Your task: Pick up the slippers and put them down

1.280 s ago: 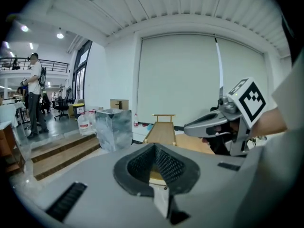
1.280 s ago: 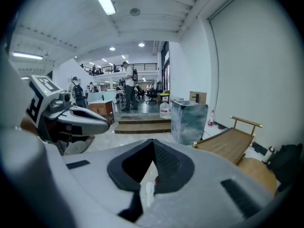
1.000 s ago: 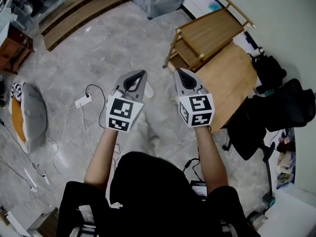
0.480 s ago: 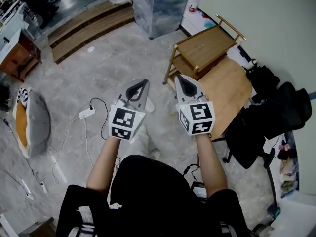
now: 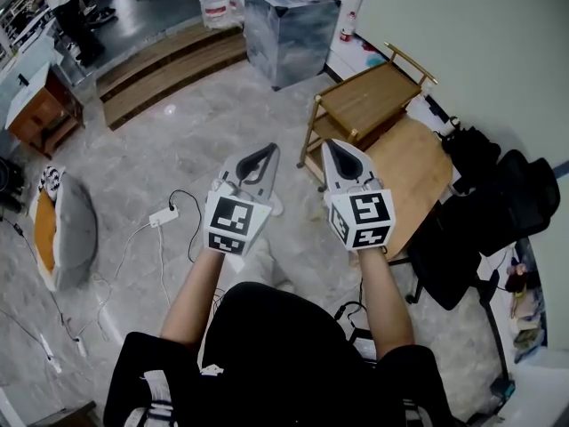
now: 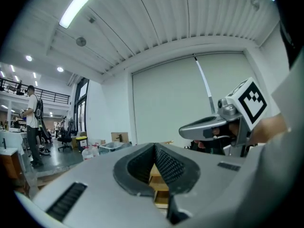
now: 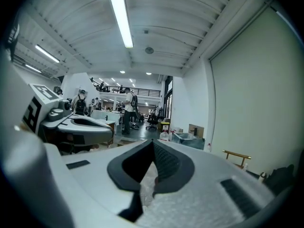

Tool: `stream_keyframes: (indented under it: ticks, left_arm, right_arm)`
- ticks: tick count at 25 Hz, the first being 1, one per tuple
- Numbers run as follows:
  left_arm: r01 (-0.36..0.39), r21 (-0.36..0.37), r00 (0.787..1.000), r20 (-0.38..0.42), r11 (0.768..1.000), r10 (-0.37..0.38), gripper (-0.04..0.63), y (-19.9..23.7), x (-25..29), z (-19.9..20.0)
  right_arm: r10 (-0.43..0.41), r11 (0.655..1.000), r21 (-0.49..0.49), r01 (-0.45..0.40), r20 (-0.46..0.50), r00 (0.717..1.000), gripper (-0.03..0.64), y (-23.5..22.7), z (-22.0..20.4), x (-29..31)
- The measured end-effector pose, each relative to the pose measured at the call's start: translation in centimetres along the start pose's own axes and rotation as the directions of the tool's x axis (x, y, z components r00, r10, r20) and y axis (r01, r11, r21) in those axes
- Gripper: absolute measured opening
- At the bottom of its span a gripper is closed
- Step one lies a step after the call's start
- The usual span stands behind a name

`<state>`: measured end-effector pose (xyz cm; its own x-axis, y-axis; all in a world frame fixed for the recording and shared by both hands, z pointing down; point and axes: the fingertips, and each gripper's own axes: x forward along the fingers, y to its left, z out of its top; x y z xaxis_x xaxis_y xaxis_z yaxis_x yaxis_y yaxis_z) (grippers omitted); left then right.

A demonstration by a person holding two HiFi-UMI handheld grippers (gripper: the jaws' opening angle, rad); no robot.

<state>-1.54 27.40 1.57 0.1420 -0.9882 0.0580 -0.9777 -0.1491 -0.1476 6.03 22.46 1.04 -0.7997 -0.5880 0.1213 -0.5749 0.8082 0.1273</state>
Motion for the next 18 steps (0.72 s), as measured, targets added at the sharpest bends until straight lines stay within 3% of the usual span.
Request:
stream_keyframes:
  ticks: [18]
  left_arm:
    - [-0.027, 0.012, 0.999, 0.026, 1.000, 0.027, 0.003, 0.1, -2.2, 1.4]
  right_arm:
    - [0.016, 1.000, -0.011, -0.015, 0.044, 0.999, -0.002, 1.9, 1.8, -1.3]
